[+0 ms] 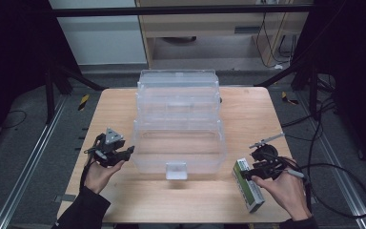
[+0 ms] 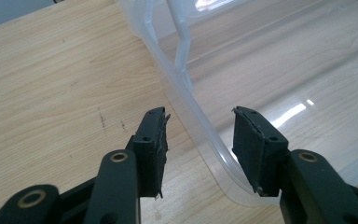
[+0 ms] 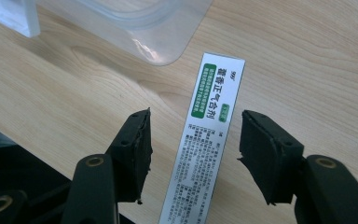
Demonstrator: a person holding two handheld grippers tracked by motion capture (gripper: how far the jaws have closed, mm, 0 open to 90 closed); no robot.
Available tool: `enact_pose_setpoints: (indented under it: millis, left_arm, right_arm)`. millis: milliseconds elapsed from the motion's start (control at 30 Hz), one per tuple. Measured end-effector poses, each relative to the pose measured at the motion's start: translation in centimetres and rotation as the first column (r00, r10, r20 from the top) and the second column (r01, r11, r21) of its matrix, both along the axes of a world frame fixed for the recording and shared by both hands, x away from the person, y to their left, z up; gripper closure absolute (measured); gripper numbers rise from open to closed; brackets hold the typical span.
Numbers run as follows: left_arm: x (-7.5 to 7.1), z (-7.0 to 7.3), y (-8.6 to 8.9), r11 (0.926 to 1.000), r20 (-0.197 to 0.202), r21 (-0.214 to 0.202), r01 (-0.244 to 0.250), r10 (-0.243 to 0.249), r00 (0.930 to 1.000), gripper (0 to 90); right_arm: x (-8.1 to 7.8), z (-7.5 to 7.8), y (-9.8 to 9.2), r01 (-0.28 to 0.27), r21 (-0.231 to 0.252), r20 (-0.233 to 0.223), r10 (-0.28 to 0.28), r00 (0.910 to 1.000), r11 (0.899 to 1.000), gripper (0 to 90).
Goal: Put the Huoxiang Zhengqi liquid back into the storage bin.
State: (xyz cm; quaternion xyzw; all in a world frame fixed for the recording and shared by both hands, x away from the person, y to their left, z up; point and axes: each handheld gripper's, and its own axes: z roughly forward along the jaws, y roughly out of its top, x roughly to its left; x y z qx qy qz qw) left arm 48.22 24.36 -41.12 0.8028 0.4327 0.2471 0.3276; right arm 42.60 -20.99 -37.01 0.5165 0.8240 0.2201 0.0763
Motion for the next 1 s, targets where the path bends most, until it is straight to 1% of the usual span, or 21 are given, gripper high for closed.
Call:
enact_pose_setpoints:
  millis: [67, 100, 233, 300, 700, 1000]
  left_arm:
    - [0.1, 0.0, 0.0, 1.0000, -0.002, 0.001, 0.000, 0.000, 1.0000, 53.7]
    - [0.1, 0.0, 0.0, 1.0000, -0.005, -0.001, -0.001, 0.001, 1.0000, 53.6]
    - [0.1, -0.1, -0.1, 1.0000, -0.007, 0.002, -0.004, 0.004, 1.0000, 53.6]
    - [0.1, -0.2, -0.2, 1.0000, -0.007, 0.007, -0.002, 0.002, 1.0000, 53.5]
    - [0.2, -0.2, -0.2, 1.0000, -0.008, 0.007, 0.002, -0.002, 1.0000, 53.1]
    - [0.2, -0.2, -0.2, 1.0000, -0.009, 0.009, 0.002, -0.002, 1.0000, 52.5]
  right_arm:
    - [0.1, 0.0, 0.0, 0.006, -0.016, -0.002, -0.006, 1.0000, 1.000, 44.9]
    - [0.1, 0.0, -0.1, 0.011, -0.021, -0.010, -0.012, 0.9999, 1.000, 45.9]
    - [0.2, -0.1, -0.2, 0.011, -0.022, -0.019, -0.011, 0.9998, 1.000, 46.8]
    - [0.2, -0.3, -0.1, 0.010, -0.034, -0.033, -0.011, 0.9994, 0.999, 48.2]
    - [0.3, -1.0, 0.0, 0.012, -0.041, -0.083, -0.016, 0.9964, 0.999, 49.9]
    - [0.5, -1.4, 0.1, 0.006, -0.054, -0.102, -0.011, 0.9947, 0.999, 50.7]
